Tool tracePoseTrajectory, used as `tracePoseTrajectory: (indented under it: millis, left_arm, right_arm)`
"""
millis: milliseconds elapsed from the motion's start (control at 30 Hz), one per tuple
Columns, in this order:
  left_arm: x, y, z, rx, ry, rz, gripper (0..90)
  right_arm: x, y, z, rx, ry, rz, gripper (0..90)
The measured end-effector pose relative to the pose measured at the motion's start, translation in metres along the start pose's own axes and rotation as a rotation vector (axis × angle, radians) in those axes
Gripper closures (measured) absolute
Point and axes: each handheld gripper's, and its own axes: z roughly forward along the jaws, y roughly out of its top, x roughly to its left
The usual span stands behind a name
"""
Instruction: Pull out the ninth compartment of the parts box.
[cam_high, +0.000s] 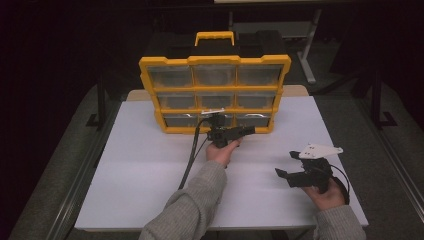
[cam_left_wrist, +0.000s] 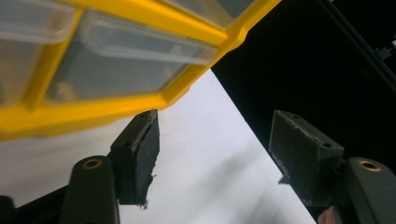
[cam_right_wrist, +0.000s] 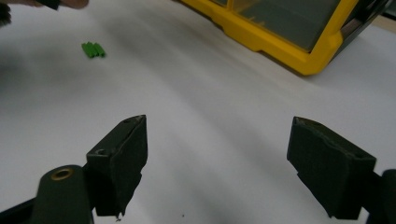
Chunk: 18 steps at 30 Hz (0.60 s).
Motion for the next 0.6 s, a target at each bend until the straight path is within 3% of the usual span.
tracePoseTrajectory:
  millis: [67, 167, 233, 267, 367, 600]
  left_arm:
    - [0.0, 0.004, 0.007, -0.006, 0.018, 0.001, 35.3]
    - [0.005, 0.005, 0.013, -0.052, 0.006, -0.051, 38.0]
    - [0.012, 0.005, 0.018, -0.076, 0.023, -0.071, 40.7]
    - [0.012, 0.005, 0.018, -0.076, 0.023, -0.071, 41.8]
    - [0.02, 0.004, 0.026, -0.096, 0.029, -0.127, 43.5]
    - [0.027, 0.003, 0.034, -0.13, 0.024, -0.171, 52.1]
  right_arm:
    - [-0.001, 0.0, -0.001, -0.002, -0.004, 0.004, 19.4]
    - [-0.001, -0.001, -0.002, -0.007, 0.005, 0.011, 19.0]
    - [0.0, -0.001, -0.002, -0.007, 0.001, 0.001, 19.1]
    - [0.0, -0.001, -0.002, -0.007, 0.001, 0.001, 19.1]
    - [0.001, 0.0, 0.001, 0.004, 0.012, 0.001, 19.3]
    - [0.003, 0.001, 0.002, 0.005, 0.017, -0.012, 20.2]
